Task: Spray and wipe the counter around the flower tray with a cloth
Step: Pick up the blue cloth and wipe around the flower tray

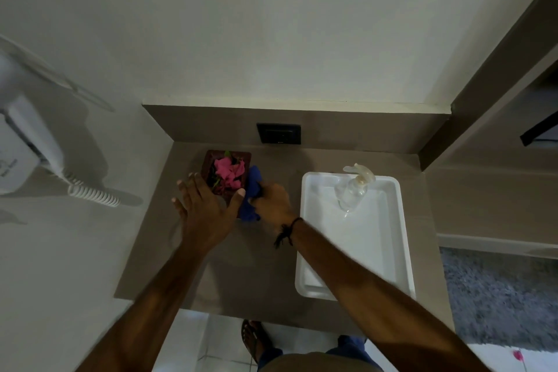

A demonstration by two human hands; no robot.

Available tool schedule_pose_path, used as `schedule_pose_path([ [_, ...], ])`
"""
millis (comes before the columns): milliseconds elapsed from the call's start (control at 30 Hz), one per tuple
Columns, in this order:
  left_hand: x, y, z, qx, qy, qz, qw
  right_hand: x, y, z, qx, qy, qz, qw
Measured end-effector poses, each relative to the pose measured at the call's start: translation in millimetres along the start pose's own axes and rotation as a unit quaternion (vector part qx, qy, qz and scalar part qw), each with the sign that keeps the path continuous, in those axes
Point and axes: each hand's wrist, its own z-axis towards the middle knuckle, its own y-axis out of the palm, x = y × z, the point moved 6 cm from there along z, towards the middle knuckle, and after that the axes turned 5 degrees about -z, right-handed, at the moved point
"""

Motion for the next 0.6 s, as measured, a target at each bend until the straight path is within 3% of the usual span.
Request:
schedule_pose_path([
  [100,-3,0,1,0.003,0.001,-0.002,1.0,-10,-13,-12,0.009,-0.026,0.134,0.991],
  [167,-5,0,2,0.01,0.002,-0.001,1.0,-9,-12,-21,0.007,-0.038,0.158,0.987],
  [533,-12,4,6,0.008,-0.003,0.006,1.0,20,23,5,0.02,0.015,-0.097,0.995],
  [600,-12,5,5,0.005,-0.005,0.003,1.0,15,21,7,0.008,0.031,-0.097,0.995],
])
